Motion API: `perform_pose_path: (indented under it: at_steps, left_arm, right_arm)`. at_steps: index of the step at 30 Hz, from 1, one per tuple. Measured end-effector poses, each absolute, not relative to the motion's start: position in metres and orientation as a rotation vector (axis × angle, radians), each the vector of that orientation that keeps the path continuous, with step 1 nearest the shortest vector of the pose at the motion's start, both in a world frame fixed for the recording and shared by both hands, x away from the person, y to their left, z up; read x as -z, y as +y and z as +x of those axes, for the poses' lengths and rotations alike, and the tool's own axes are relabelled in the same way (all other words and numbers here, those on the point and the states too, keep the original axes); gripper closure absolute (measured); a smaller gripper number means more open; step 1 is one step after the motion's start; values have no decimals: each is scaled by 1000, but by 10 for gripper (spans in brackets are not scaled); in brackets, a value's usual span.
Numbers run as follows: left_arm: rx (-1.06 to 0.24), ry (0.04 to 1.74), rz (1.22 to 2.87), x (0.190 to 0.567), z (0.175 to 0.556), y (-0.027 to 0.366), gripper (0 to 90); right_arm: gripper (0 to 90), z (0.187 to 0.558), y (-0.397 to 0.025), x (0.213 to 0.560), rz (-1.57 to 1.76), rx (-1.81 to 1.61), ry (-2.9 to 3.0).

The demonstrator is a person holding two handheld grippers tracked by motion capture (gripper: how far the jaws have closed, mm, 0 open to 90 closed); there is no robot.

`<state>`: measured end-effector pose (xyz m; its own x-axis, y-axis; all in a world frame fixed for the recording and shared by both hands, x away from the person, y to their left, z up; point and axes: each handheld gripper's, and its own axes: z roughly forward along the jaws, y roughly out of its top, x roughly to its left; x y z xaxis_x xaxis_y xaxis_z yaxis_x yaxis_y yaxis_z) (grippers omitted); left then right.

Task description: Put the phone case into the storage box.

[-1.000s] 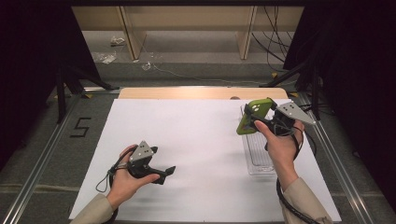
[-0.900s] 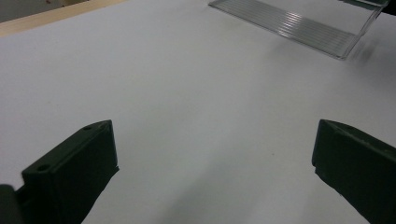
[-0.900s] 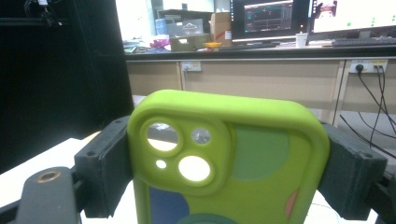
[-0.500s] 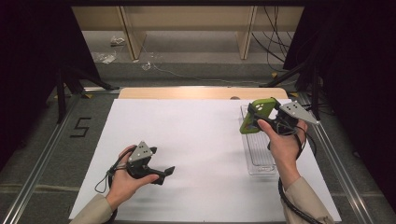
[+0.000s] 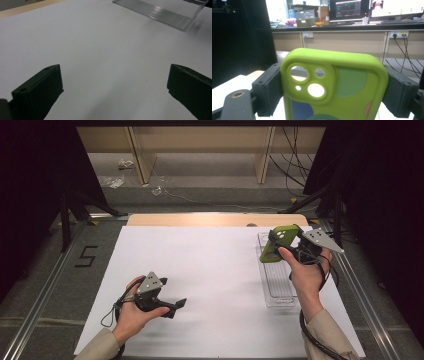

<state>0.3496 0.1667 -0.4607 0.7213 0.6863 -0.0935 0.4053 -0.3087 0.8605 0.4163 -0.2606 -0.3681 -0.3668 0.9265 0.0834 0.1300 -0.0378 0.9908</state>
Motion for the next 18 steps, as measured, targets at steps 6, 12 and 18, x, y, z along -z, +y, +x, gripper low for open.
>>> perform_pose_path:
  at_steps: [6, 12, 18]
  left_arm:
    - [-360, 840, 1941, 461, 349, 167, 0]
    - [-359, 840, 1940, 461, 349, 167, 0]
    - [-356, 837, 1941, 461, 349, 167, 0]
  right_arm:
    - [169, 417, -263, 369, 1147, -1467, 1546]
    - [169, 418, -265, 370, 1152, -1451, 1547]
    - [170, 420, -265, 372, 1156, -1431, 1549]
